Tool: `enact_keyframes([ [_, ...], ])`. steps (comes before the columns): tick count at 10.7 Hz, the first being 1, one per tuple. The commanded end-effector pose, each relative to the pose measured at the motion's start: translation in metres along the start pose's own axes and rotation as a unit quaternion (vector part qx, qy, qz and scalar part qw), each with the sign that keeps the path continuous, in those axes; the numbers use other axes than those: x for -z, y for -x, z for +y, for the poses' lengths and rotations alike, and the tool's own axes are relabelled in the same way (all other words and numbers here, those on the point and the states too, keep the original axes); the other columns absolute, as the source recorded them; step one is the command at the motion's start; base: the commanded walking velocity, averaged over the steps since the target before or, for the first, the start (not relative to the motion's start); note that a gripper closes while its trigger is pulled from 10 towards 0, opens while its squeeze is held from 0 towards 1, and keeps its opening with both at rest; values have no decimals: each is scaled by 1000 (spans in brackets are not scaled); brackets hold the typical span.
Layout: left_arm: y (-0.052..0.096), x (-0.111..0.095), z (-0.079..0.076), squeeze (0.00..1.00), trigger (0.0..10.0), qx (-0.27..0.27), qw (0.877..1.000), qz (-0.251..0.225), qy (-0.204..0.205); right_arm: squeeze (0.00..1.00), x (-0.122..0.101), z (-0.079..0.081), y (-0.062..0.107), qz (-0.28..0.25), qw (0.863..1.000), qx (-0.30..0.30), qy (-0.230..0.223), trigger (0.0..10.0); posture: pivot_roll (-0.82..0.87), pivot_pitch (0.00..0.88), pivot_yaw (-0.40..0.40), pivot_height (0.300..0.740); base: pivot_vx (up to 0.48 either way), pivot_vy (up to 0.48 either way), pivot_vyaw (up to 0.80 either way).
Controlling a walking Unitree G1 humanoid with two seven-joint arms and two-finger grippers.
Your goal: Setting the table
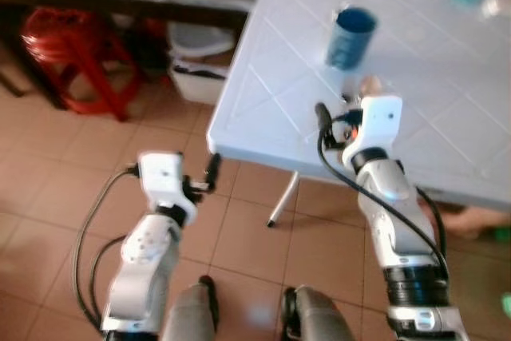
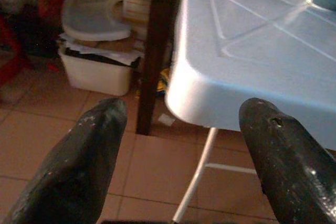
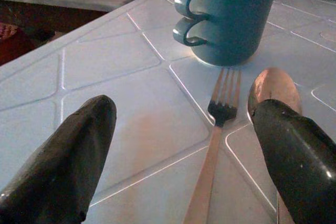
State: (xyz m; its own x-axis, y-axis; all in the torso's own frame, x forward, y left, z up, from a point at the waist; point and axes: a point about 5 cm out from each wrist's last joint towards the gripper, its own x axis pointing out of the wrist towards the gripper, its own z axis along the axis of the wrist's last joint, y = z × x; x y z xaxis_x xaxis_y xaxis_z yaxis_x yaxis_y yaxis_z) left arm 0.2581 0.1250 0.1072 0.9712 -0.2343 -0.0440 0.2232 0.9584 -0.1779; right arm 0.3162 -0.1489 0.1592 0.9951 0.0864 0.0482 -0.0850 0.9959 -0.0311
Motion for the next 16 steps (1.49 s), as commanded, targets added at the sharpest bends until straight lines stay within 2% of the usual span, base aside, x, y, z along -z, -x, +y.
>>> enact_keyframes([
  [1,1,-1,1,0,10000,-1,1000,1,-8,0,0,-1,-2,6,1000,-1,-5,10000,-52,220,17,740,0,0,0],
  [4,4,-3,2,0,10000,0,1000,6,-11,0,-12,-5,-14,-3,1000,-7,5,10000,-45,257,20,740,0,0,0],
  [7,6,-2,2,0,10000,2,1000,11,-13,0,-12,-13,-20,14,1000,13,13,10000,-43,274,24,740,0,0,0],
  [10,7,-3,2,0,10000,3,1000,14,-13,0,-4,-13,-12,32,999,35,-3,10000,-47,279,21,740,0,0,0],
  [11,7,-3,2,0,10000,5,1000,15,-12,0,1,-15,-10,47,998,44,-15,9255,-47,279,21,740,0,0,0],
  [12,6,-3,1,0,10000,8,1000,15,-12,0,-1,-19,-13,51,997,54,-35,1804,-48,281,24,740,0,0,0],
  [13,6,-3,1,0,10000,8,1000,16,-11,0,-6,-21,-16,46,997,52,-33,0,-49,277,21,740,0,0,0],
  [14,5,-3,0,0,10000,8,1000,16,-11,0,-9,-22,-17,46,997,51,-34,0,-50,275,17,740,0,0,0],
  [15,5,-3,0,0,10000,8,1000,15,-10,0,-9,-21,-17,49,997,48,-38,3725,-50,275,17,740,0,0,0],
  [16,5,-3,0,0,10000,7,1000,15,-9,0,-12,-19,-17,51,997,47,-41,10000,-49,274,17,740,0,0,0],
])
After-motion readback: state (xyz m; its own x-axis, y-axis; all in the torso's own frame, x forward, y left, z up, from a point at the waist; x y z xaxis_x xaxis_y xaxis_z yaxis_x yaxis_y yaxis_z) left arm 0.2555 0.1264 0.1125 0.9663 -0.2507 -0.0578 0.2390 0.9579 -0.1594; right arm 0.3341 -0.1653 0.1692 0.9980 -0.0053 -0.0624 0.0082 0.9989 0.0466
